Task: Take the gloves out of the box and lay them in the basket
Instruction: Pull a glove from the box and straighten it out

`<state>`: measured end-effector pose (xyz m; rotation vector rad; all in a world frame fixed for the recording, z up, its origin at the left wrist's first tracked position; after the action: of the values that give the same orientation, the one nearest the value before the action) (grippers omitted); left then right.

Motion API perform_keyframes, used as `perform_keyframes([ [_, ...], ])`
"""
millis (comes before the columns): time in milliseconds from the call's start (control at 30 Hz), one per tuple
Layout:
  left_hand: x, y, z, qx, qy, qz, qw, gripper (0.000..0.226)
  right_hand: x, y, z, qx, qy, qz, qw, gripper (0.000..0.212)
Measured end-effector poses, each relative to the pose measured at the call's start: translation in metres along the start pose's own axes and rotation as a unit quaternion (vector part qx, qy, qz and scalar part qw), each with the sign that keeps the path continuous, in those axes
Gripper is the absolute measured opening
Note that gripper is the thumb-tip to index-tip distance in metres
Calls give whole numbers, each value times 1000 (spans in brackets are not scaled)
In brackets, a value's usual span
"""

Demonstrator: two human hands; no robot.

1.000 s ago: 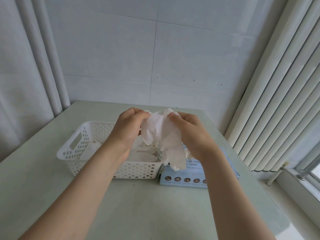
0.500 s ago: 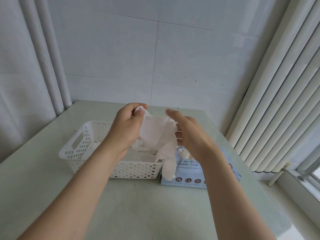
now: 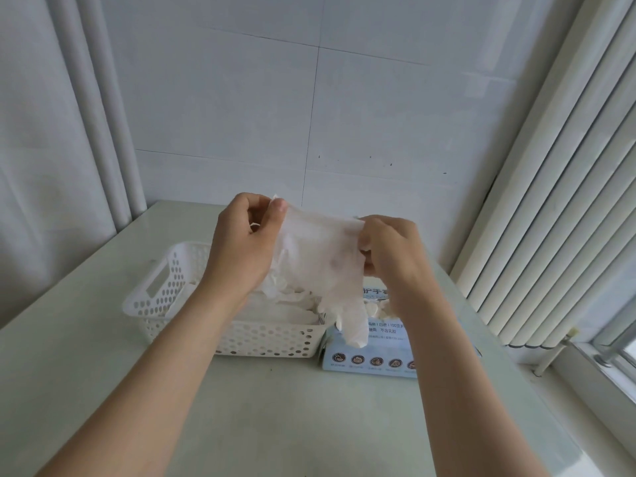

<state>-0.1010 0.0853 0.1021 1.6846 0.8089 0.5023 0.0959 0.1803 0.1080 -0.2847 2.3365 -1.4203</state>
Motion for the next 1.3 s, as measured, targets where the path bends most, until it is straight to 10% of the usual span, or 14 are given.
perform_keyframes([
  [300, 39, -5, 18, -187, -192, 207, 941, 24, -12, 12, 2, 93, 60, -61, 992, 18],
  [433, 41, -14, 18, -154, -152, 107, 970, 24, -23, 21, 0, 57, 48, 127, 989, 17],
  [733, 5, -29, -6, -101, -62, -99, 988, 21, 1, 46, -4, 24, 23, 136, 990, 32],
  [1300, -71, -73, -38, -98, 0, -438, 894, 28, 118, 33, -40, -144, -154, 428, 879, 42],
])
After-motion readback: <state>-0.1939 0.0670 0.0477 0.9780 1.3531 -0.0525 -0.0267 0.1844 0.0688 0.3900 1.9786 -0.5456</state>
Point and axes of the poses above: each hand's wrist, its own z-axis away from the middle knuckle, its own x-axis out of the palm, y = z × x, the point moved 7 cm from there along -z, towards the middle knuckle, and after that the axes turned 13 degrees about -x, right-handed, at the moved point
